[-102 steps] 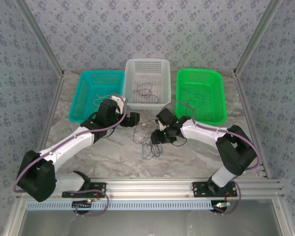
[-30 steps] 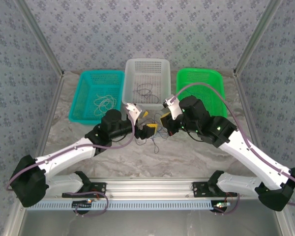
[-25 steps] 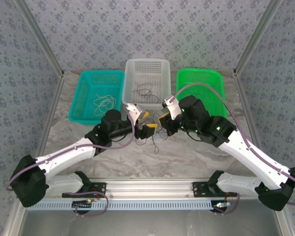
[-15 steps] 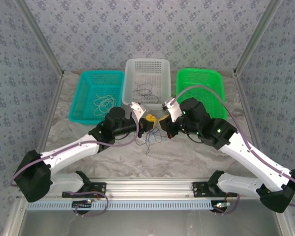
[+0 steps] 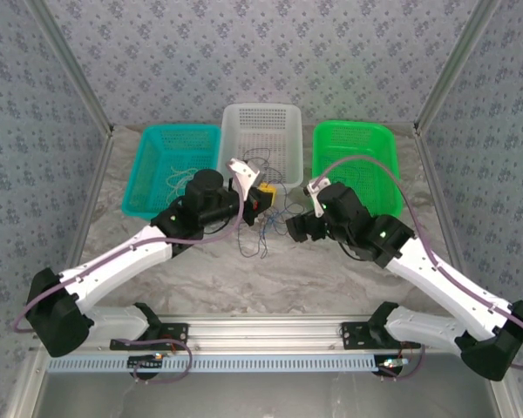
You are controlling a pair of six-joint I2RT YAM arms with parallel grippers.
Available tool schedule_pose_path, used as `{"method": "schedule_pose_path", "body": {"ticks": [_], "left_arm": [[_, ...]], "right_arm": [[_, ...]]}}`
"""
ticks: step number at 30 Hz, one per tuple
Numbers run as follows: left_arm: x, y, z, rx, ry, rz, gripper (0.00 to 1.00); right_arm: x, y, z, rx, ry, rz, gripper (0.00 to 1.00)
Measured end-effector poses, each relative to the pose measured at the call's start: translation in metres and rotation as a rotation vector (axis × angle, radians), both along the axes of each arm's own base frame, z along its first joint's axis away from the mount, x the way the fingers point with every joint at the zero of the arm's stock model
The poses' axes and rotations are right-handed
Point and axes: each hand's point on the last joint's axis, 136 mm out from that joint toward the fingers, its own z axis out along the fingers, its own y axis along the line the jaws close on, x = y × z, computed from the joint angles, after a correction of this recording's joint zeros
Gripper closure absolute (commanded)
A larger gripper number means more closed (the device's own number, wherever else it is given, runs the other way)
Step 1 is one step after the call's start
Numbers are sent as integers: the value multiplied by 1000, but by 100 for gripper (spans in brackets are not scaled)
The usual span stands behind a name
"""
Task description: Untangle the cables
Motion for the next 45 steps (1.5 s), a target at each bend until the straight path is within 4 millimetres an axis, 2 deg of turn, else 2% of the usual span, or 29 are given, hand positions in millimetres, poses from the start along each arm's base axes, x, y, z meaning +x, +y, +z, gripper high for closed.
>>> {"method": "schedule_pose_path", "body": {"ticks": [4,9,13,16,26,33,38,41,45], "left_arm": [[4,0,-7,1,54,28,100],[7,-1,-20,12,118,58,100],[12,3,-31,39,165,109,100],[19,5,-31,41,182,148,100],[26,2,-47,85,262,189,100],[15,-7,-46,72,283,157,100],[12,-6,-42,69,279,152,100],[8,-4,-30,44,263,145,100],[1,-5,-12,-3,238,122,100]], "right_arm": [[-2,-5,-16,52,-10,-49,5],[3,7,-27,142,-35,-81,6],[6,22,-14,219,-86,-75,6],[8,28,-4,256,-119,-71,6],[6,18,0,267,-174,-112,7],[14,28,-17,252,-139,-128,8],[19,27,-16,257,-150,-142,8],[27,25,-14,267,-163,-165,10],[37,27,-23,254,-159,-196,11]]}}
